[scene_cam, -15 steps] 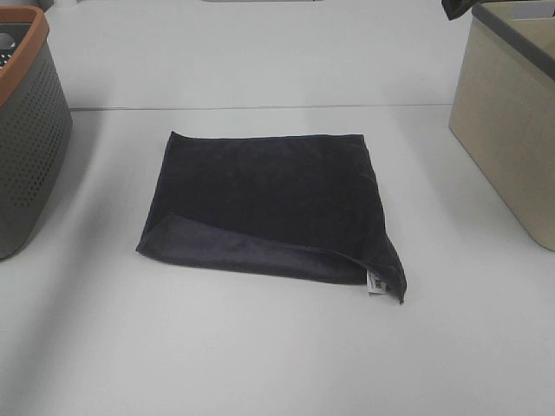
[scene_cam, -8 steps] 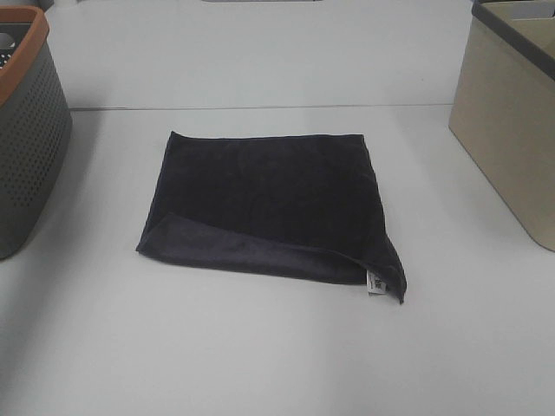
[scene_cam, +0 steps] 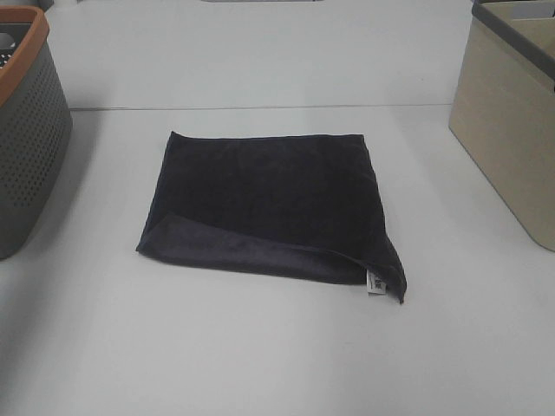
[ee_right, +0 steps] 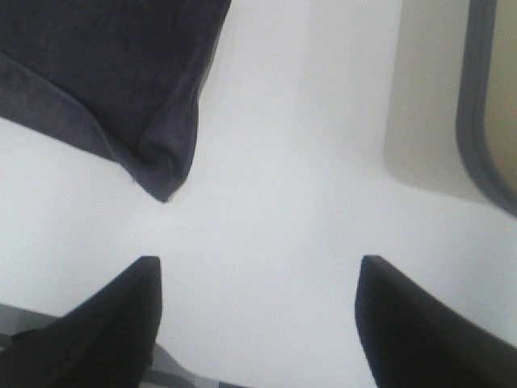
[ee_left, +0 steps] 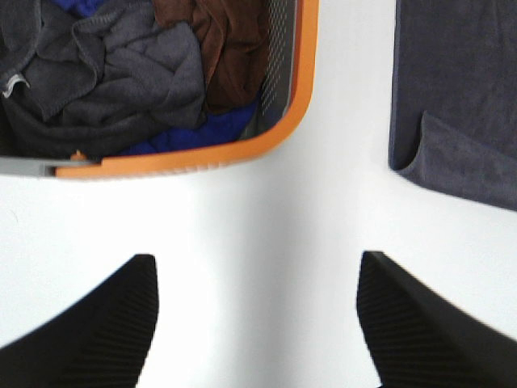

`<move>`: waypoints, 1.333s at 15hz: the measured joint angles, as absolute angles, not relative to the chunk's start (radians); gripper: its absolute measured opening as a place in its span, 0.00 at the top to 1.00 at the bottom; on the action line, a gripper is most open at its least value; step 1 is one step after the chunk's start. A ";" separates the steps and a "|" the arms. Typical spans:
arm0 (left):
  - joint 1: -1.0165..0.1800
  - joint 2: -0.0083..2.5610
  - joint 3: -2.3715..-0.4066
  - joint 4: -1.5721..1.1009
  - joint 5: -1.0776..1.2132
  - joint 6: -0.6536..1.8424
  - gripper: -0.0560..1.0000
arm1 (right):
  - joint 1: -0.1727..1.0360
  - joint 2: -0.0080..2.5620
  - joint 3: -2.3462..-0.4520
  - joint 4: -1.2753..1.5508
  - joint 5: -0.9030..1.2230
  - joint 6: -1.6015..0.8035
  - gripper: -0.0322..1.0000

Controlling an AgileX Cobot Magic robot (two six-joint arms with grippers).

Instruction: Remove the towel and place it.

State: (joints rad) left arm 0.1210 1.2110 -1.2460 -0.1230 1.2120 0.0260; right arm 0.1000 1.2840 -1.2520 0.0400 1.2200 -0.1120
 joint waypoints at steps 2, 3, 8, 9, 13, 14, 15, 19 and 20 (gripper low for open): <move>0.121 1.138 -1.164 -0.123 1.212 0.023 0.33 | 0.100 1.197 -1.139 0.042 1.202 -0.113 0.32; 0.121 1.089 -1.111 -0.123 1.212 0.022 0.33 | 0.100 1.144 -1.058 0.046 1.180 -0.113 0.32; 0.121 0.772 -0.826 -0.123 1.213 0.022 0.33 | 0.100 0.846 -0.706 0.051 1.092 -0.113 0.32; 0.121 0.719 -0.782 -0.123 1.212 0.022 0.33 | 0.100 0.792 -0.663 0.053 1.090 -0.113 0.32; 0.121 0.510 -0.651 -0.123 1.147 0.022 0.33 | 0.100 0.588 -0.535 0.070 1.090 -0.113 0.32; 0.121 0.432 -0.601 -0.120 1.127 0.022 0.33 | 0.100 0.505 -0.511 0.072 1.074 -0.113 0.32; 0.121 0.382 -0.568 -0.112 1.125 0.020 0.33 | 0.100 0.457 -0.509 0.074 1.065 -0.113 0.32; 0.121 0.152 -0.513 -0.088 1.055 0.016 0.33 | 0.100 0.290 -0.506 0.074 1.059 -0.114 0.32; 0.121 0.094 -0.511 -0.082 1.052 0.016 0.33 | 0.100 0.256 -0.506 0.074 1.059 -0.114 0.32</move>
State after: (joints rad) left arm 0.1210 0.0940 -0.5110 -0.0820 1.0520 0.0160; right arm 0.1000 0.2560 -0.5060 0.0740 1.0590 -0.1140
